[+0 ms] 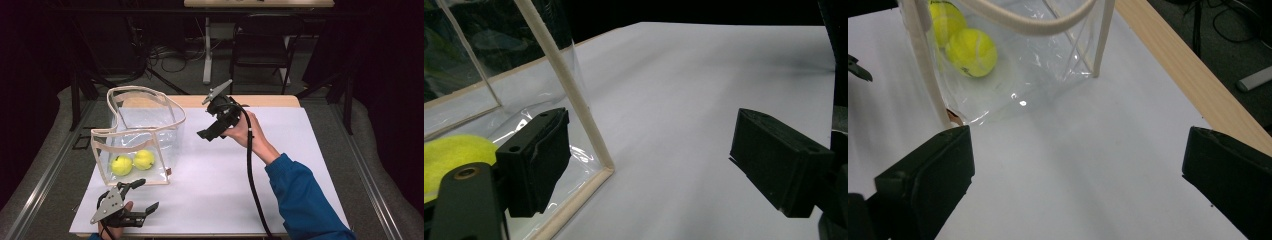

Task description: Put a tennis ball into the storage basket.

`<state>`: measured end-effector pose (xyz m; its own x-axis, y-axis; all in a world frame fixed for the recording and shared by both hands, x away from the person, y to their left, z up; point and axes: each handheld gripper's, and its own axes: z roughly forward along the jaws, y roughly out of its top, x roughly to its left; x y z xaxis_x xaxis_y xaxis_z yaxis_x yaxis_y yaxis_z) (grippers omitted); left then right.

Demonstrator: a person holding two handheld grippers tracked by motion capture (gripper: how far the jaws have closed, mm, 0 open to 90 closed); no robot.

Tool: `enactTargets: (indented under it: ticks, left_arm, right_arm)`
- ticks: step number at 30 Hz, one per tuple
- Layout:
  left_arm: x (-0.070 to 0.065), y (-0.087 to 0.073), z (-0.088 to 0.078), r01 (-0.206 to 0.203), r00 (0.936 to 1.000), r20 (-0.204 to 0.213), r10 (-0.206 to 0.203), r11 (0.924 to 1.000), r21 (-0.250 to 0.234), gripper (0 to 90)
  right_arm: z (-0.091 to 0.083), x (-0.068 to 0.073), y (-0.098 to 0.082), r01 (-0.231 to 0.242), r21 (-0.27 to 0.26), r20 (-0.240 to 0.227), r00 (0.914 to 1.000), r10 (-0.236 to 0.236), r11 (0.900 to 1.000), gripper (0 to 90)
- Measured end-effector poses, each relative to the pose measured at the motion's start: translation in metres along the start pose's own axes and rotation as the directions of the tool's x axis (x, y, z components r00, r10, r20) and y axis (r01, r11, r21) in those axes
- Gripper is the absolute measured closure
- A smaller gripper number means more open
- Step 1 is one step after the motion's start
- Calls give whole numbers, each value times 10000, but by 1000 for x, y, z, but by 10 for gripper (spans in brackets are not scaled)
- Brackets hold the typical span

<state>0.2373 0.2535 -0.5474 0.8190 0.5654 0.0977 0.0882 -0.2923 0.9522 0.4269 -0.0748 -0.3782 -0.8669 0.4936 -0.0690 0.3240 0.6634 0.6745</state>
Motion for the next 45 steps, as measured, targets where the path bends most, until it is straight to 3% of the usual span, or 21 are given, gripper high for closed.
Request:
enactTargets:
  ticks: [23,45]
  left_arm:
    - [-1,0,1,-11,10000,-9,11,10000,53,160]
    - [0,0,1,-5,10000,-14,5,10000,39,160]
  right_arm:
    - [-5,-4,-54,-370,186,298,9989,364,9991,0]
    - [-10,-5,-90,-808,333,252,9965,800,9962,0]
